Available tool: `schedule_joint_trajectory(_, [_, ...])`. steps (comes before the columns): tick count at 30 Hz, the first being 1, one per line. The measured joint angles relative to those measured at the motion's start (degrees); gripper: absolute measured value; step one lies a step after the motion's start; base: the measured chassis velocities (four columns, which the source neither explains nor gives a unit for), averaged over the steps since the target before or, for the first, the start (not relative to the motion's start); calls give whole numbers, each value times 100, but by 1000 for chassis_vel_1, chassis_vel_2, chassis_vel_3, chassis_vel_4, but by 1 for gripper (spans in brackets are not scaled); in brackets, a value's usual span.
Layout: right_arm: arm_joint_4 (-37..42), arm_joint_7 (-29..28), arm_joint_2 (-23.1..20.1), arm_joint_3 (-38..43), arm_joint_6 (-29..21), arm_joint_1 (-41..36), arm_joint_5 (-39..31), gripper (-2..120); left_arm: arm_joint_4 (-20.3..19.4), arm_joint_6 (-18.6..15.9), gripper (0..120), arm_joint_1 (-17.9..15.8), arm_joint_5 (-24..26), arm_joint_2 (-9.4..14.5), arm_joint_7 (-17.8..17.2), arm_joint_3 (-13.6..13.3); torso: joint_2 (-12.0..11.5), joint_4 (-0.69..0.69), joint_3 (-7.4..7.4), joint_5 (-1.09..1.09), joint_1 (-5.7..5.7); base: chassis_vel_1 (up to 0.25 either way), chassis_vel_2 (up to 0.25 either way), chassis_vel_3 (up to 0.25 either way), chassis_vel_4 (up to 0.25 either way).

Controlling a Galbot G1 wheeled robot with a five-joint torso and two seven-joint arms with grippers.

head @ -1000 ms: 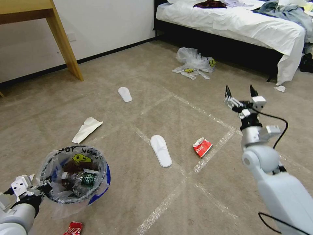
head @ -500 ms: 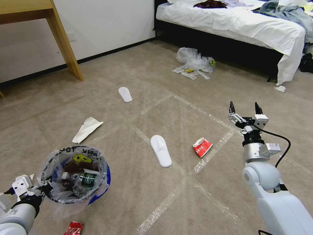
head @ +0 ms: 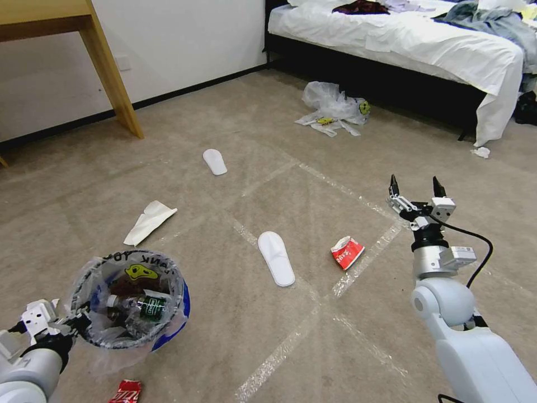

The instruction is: Pick up the trash bin and place the garbage on the floor into it.

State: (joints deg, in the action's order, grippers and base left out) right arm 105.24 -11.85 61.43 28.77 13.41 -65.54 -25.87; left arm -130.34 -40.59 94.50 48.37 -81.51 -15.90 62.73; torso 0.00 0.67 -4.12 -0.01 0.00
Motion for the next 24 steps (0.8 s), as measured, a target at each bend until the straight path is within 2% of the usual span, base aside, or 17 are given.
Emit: schedule_joint_trajectory(24, [-33, 8, 212, -34, 29, -147, 161, 100, 117, 75, 1, -31, -268, 8, 174, -99, 0, -1, 0, 0, 0, 0, 0, 0, 0])
